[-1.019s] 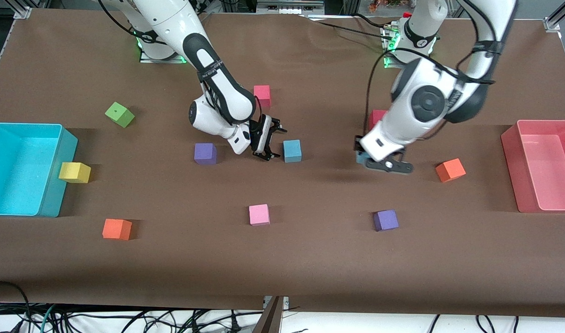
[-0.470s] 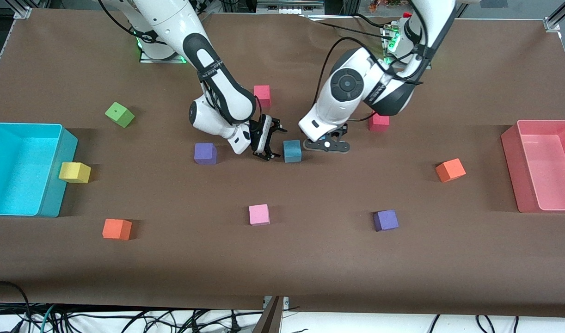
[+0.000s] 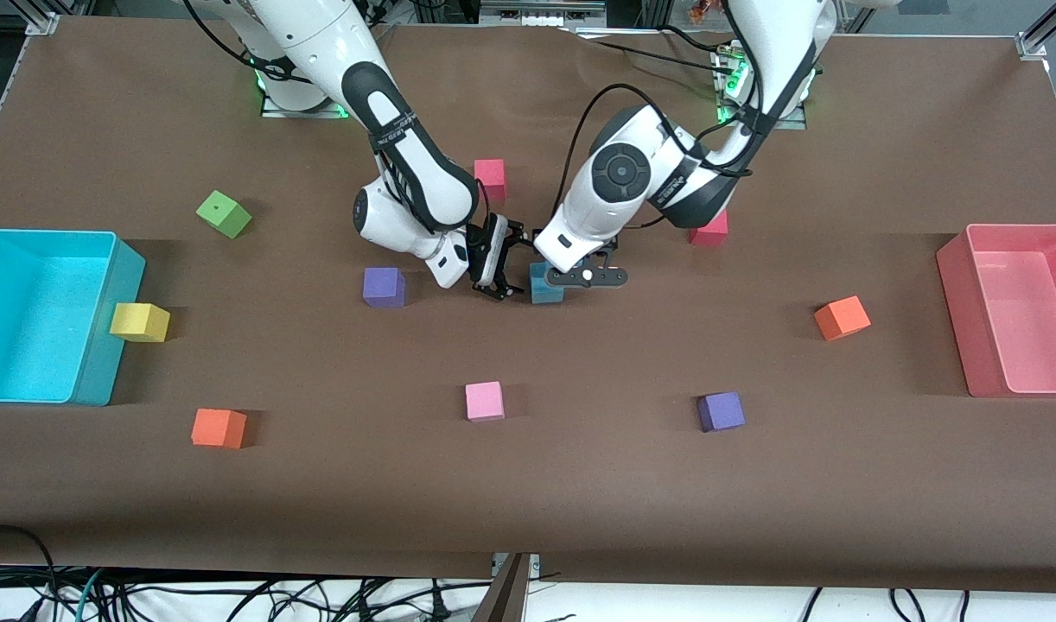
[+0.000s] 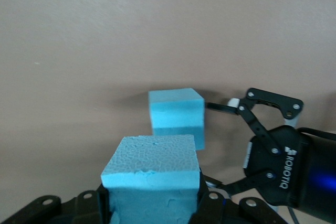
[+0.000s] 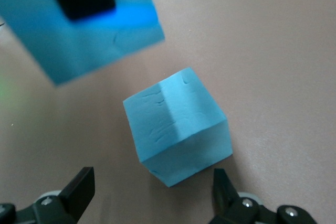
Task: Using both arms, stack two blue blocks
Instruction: 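Lower the held cube onto the placed light-blue cube with the left gripper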
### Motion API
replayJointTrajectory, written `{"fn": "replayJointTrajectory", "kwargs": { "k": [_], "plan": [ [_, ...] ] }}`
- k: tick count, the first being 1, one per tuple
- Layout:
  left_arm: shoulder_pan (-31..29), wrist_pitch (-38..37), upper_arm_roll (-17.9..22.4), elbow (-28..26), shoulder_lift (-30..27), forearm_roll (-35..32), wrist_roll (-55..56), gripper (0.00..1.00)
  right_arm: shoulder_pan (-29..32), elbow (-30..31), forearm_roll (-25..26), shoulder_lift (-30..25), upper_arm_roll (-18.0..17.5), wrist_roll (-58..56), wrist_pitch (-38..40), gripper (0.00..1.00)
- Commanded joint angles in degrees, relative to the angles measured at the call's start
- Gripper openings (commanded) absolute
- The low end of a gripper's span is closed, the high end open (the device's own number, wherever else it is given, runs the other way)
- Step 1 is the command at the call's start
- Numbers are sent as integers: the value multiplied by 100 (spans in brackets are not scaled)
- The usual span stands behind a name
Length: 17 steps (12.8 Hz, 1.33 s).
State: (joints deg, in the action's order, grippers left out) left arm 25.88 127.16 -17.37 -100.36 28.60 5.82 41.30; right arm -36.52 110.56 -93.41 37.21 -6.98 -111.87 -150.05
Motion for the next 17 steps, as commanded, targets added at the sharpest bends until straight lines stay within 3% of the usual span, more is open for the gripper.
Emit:
{"fn": "replayJointTrajectory", "kwargs": {
  "k": [1, 17],
  "plan": [
    [198, 255, 41, 271, 339, 104, 124, 0, 4, 71, -160, -100, -40, -160, -33, 100],
    [269, 529, 216, 289, 603, 60, 89, 0, 13, 115, -160, -170, -40, -177, -6, 100]
  ]
}}
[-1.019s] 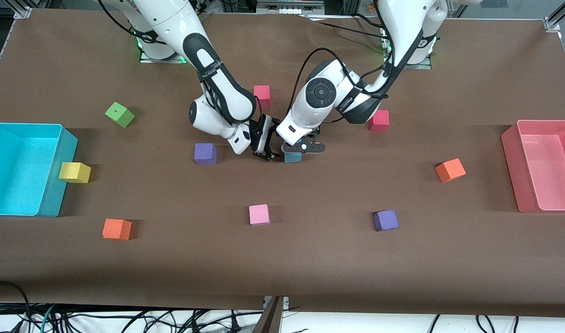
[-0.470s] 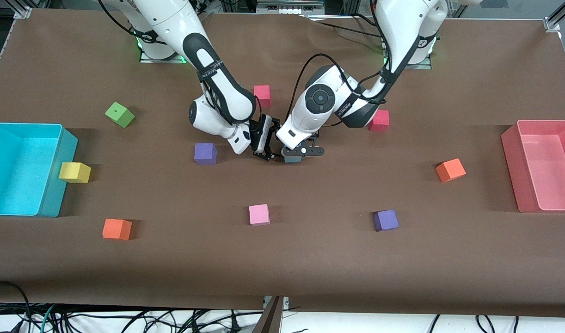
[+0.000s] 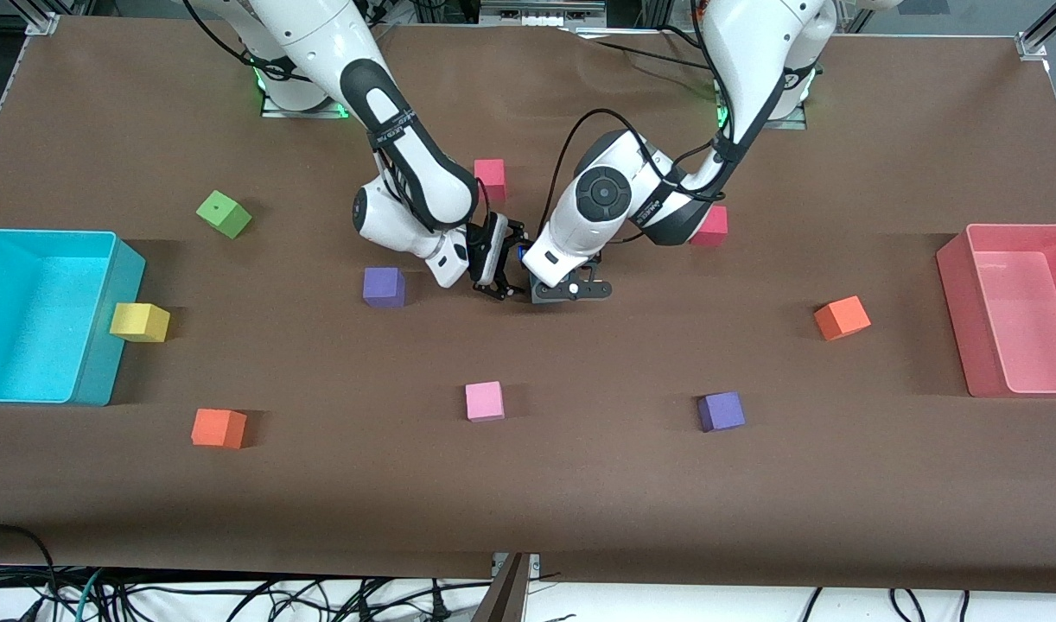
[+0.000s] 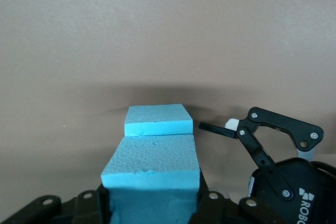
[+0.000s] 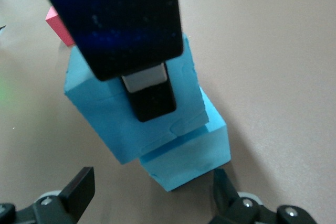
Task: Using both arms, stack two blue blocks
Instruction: 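Lower the held cube onto the placed light-blue cube with the left gripper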
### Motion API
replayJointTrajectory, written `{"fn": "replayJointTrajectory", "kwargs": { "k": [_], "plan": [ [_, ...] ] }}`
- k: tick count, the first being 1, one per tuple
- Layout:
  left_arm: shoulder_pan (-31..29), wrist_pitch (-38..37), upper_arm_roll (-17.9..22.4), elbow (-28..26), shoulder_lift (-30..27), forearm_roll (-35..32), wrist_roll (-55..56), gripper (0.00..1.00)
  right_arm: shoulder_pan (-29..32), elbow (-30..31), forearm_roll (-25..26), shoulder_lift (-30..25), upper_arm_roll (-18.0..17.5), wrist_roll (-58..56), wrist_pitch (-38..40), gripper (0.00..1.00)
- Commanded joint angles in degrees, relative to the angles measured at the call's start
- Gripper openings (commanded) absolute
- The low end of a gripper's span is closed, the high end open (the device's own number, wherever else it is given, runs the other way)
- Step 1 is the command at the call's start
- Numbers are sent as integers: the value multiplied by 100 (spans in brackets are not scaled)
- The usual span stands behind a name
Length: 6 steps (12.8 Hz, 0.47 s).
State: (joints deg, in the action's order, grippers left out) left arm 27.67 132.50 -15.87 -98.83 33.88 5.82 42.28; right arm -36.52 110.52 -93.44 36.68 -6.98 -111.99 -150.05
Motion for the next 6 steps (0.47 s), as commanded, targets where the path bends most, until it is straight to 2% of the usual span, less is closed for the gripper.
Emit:
{"fn": "replayJointTrajectory", "kwargs": {
  "k": [1, 2, 3, 4, 5, 6],
  "plan": [
    [98, -5, 67, 145, 84, 60, 8, 0, 4, 145, -157, -126, -31, -165, -6, 100],
    [107, 4, 67, 136, 84, 60, 17, 0, 13, 162, -157, -135, -31, -174, -6, 100],
    [107, 65, 67, 136, 101, 60, 17, 16, 13, 171, -157, -135, -31, -191, -6, 100],
    [107, 74, 67, 136, 119, 69, 26, 38, 13, 163, -157, -135, -31, -192, -6, 100],
    [107, 74, 67, 136, 127, 77, 43, 47, 13, 171, -157, -135, -31, -192, -6, 100],
    [107, 83, 67, 145, 128, 77, 78, 65, 13, 189, -157, -135, -31, -192, -6, 100]
  ]
}}
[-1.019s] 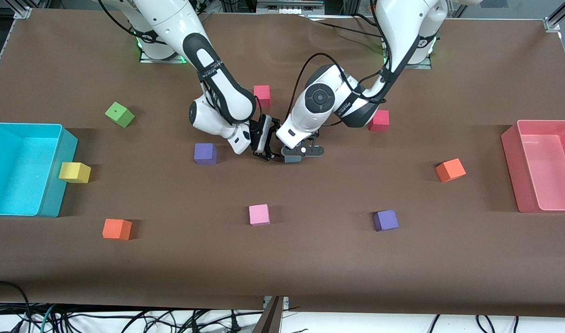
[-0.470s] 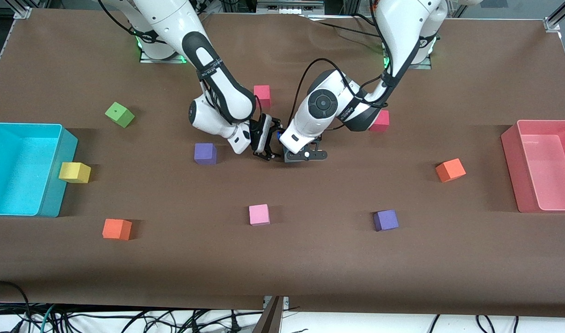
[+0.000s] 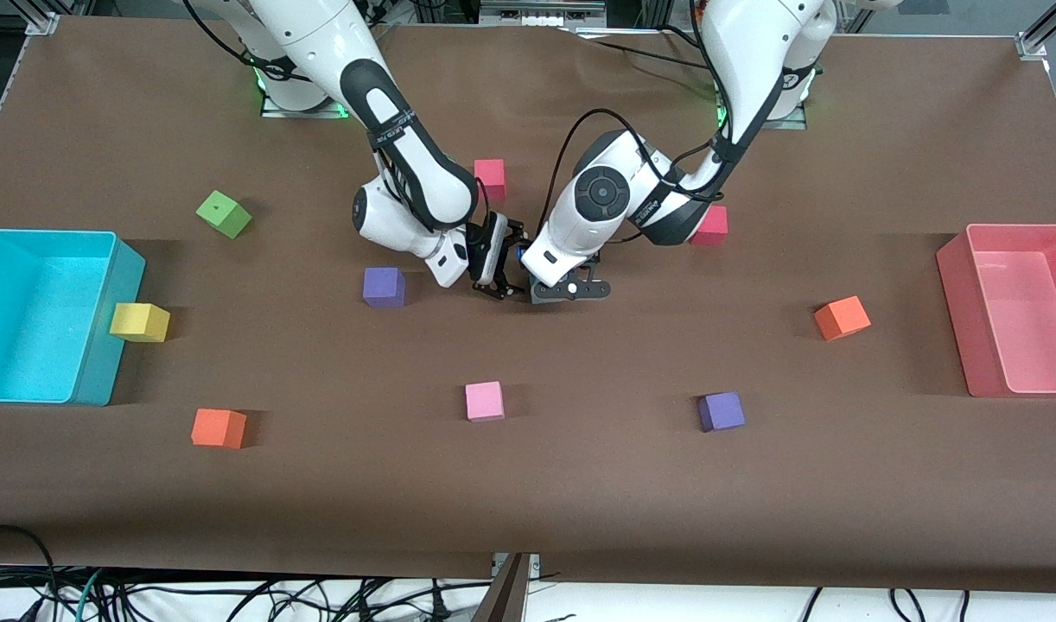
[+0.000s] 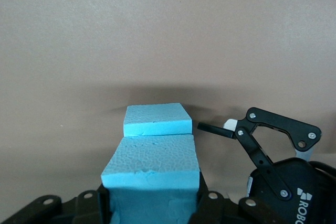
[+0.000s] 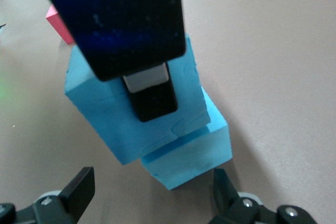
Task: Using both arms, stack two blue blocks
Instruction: 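Lower the held cube onto the placed light-blue cube with the left gripper, then open the left gripper and raise it off the stacked cubes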
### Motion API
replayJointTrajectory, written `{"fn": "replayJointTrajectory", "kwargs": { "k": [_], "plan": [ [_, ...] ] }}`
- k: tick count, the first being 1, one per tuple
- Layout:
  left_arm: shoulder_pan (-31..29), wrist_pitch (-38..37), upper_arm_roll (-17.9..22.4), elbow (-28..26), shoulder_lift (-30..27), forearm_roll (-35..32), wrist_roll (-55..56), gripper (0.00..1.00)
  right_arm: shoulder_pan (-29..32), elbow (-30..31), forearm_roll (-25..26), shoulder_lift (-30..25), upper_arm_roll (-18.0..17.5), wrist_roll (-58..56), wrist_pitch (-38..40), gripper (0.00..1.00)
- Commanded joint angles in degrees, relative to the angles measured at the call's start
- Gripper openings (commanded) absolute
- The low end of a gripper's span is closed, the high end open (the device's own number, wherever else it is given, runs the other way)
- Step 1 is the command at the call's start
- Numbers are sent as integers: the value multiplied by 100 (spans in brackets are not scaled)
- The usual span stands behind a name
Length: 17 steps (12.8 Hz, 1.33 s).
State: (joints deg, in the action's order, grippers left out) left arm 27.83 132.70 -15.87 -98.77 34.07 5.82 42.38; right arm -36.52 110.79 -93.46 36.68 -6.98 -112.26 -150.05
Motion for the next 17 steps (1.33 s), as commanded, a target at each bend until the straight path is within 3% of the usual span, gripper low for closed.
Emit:
{"fn": "replayJointTrajectory", "kwargs": {
  "k": [1, 9, 14, 17],
  "plan": [
    [91, 80, 67, 182, 109, 77, 69, 99, 13, 171, -155, -135, -31, -173, -6, 100],
    [64, 89, 189, 270, -136, 42, 149, 100, 13, 224, -155, -179, -40, -164, -6, 100],
    [-453, -86, 216, 95, -663, 34, -185, 100, 30, 1102, -155, -960, -14, -94, 11, 100],
    [-1155, -725, 208, -81, -1295, 103, -1131, 100, 39, 1637, -147, -1557, 30, 37, 29, 100]
  ]
}}
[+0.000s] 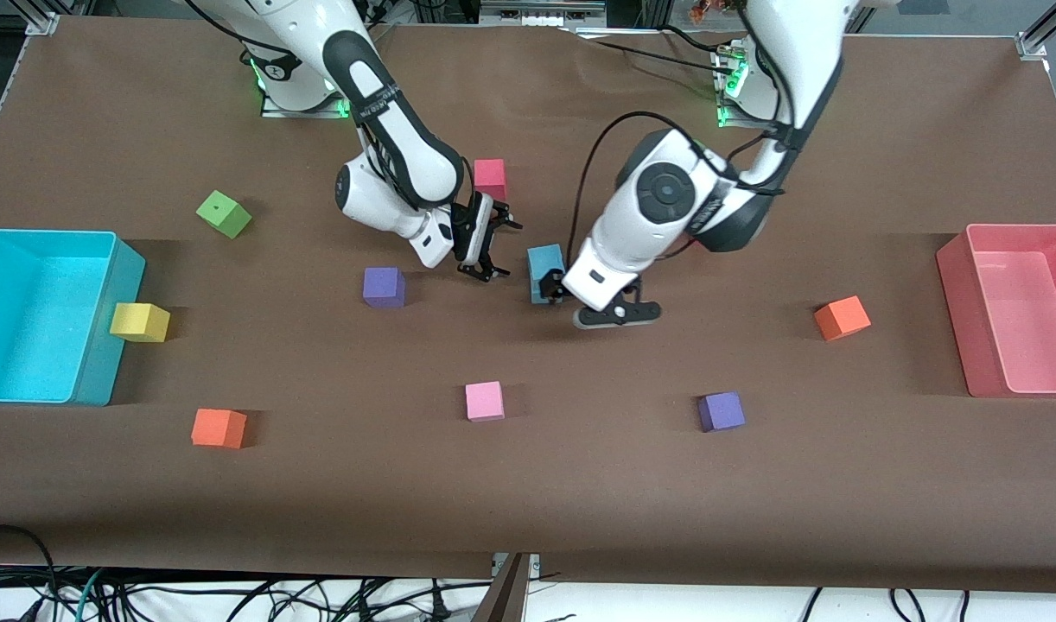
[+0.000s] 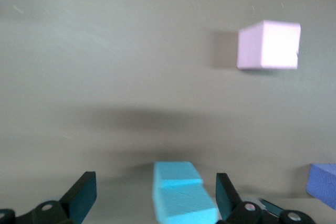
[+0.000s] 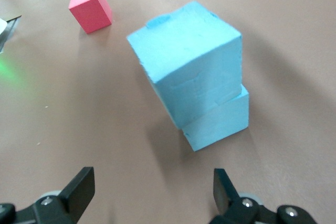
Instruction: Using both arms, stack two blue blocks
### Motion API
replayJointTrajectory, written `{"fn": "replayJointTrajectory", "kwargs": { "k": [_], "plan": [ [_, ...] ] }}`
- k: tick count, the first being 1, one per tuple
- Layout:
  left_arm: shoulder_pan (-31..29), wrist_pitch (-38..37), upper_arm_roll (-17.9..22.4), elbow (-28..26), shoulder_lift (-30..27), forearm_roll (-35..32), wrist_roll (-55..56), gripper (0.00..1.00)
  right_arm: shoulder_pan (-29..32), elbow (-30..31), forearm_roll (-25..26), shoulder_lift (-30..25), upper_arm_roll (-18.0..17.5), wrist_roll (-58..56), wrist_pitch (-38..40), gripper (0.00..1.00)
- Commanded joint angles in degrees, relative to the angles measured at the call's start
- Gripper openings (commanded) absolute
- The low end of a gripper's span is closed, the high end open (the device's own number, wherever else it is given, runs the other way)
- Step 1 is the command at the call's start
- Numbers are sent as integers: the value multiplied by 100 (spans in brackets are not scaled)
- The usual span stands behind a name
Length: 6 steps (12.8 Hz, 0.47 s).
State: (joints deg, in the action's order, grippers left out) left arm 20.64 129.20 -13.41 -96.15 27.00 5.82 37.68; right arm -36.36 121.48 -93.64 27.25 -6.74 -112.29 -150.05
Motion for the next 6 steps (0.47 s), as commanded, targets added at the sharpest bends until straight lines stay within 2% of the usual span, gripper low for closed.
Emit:
{"fn": "replayJointTrajectory", "kwargs": {
  "k": [1, 3, 6],
  "plan": [
    [-682, -639, -39, -352, -782, 113, -1014, 100, 24, 700, -111, -798, 15, 128, 29, 100],
    [-1121, -1114, -39, -448, -1204, 113, -1472, 100, 24, 806, -102, -1027, 102, 198, 20, 100],
    [-1640, -1983, -21, -554, -1837, 43, -2158, 100, 24, 885, -49, -1466, 138, 1172, -15, 100]
  ]
}}
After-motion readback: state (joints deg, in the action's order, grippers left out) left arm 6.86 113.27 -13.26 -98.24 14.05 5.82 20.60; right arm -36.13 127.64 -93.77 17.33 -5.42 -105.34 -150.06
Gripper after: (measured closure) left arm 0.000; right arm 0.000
